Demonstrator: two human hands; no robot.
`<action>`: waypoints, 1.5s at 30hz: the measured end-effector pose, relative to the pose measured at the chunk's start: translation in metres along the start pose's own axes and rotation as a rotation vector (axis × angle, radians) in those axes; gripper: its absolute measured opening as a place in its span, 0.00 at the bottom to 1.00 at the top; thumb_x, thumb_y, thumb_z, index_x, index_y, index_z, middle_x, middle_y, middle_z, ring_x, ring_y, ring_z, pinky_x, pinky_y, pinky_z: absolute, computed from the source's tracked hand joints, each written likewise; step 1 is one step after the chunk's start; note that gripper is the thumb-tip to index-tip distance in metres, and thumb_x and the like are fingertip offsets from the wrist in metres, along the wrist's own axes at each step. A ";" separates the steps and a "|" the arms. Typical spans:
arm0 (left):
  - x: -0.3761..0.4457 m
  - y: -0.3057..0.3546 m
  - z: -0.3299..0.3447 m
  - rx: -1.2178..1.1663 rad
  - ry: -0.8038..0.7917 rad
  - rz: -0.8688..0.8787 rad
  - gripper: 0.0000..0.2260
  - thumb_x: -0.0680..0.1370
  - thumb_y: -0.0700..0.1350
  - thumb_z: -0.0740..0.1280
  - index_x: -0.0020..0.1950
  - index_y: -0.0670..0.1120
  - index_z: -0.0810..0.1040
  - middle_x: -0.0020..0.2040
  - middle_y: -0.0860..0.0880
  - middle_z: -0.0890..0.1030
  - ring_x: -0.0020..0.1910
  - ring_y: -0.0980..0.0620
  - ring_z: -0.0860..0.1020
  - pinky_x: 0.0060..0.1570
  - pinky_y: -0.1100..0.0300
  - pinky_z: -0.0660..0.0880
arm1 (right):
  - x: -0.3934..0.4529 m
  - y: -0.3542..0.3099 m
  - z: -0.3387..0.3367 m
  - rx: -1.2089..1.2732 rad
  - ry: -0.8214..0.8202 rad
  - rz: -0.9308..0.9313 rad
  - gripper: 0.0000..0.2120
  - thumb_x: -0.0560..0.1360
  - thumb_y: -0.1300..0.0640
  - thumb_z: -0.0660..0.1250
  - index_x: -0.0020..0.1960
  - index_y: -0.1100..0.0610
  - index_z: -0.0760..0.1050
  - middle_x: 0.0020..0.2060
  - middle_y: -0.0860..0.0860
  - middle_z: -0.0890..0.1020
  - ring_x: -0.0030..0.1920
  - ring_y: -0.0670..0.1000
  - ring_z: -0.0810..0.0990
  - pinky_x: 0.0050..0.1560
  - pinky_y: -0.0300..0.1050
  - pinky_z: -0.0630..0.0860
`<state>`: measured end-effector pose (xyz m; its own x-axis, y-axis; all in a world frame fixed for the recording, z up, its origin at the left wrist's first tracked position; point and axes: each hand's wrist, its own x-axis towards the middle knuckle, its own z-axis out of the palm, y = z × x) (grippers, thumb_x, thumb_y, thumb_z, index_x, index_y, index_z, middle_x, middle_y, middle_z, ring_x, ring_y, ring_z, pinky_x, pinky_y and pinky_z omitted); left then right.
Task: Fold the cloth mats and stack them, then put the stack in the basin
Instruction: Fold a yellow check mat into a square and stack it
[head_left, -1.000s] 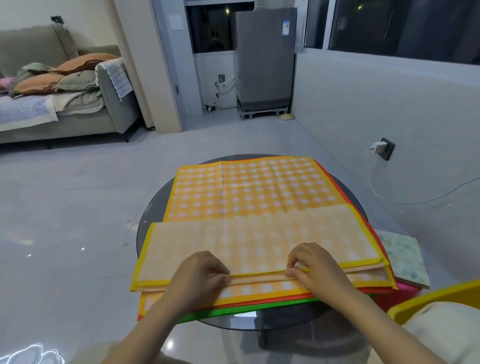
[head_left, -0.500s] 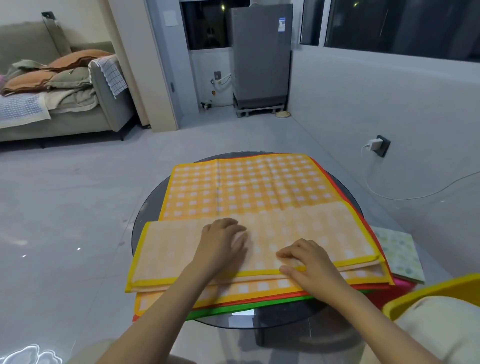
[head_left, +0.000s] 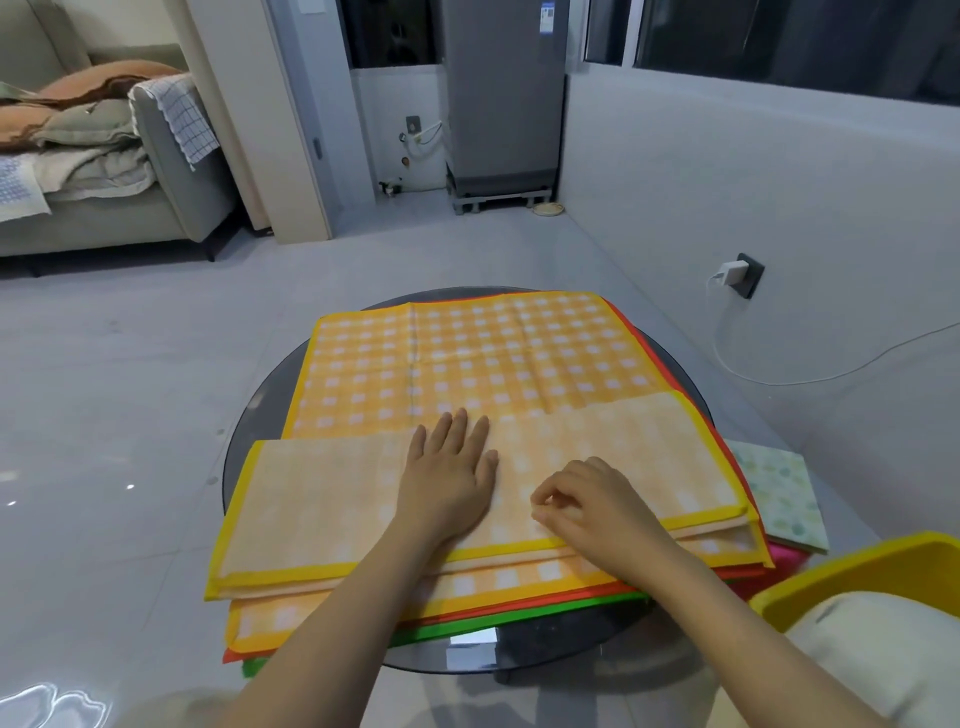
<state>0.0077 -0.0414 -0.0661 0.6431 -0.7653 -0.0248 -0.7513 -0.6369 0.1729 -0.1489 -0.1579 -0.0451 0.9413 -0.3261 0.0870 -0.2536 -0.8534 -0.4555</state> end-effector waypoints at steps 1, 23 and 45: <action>0.000 0.000 0.000 -0.009 0.003 0.002 0.24 0.82 0.56 0.41 0.78 0.54 0.45 0.78 0.51 0.44 0.77 0.52 0.41 0.75 0.50 0.39 | 0.008 -0.002 -0.001 -0.016 0.019 0.005 0.11 0.77 0.47 0.61 0.57 0.47 0.76 0.49 0.43 0.76 0.54 0.46 0.70 0.58 0.43 0.68; 0.002 -0.005 0.005 0.028 0.022 0.012 0.28 0.76 0.57 0.34 0.77 0.55 0.41 0.78 0.53 0.41 0.76 0.54 0.39 0.75 0.51 0.39 | 0.052 0.097 -0.018 -0.318 -0.044 0.352 0.32 0.79 0.38 0.39 0.77 0.53 0.38 0.77 0.48 0.41 0.76 0.46 0.39 0.75 0.44 0.38; -0.002 -0.010 -0.001 -0.003 0.011 0.010 0.23 0.82 0.52 0.42 0.78 0.52 0.44 0.78 0.52 0.43 0.77 0.54 0.41 0.75 0.51 0.38 | 0.078 -0.013 0.036 -0.216 -0.097 0.033 0.25 0.82 0.47 0.41 0.77 0.52 0.43 0.77 0.48 0.46 0.76 0.45 0.43 0.73 0.42 0.37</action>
<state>0.0140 -0.0340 -0.0671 0.6369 -0.7708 -0.0119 -0.7576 -0.6287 0.1758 -0.0642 -0.1575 -0.0641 0.9462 -0.3234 -0.0145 -0.3162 -0.9136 -0.2555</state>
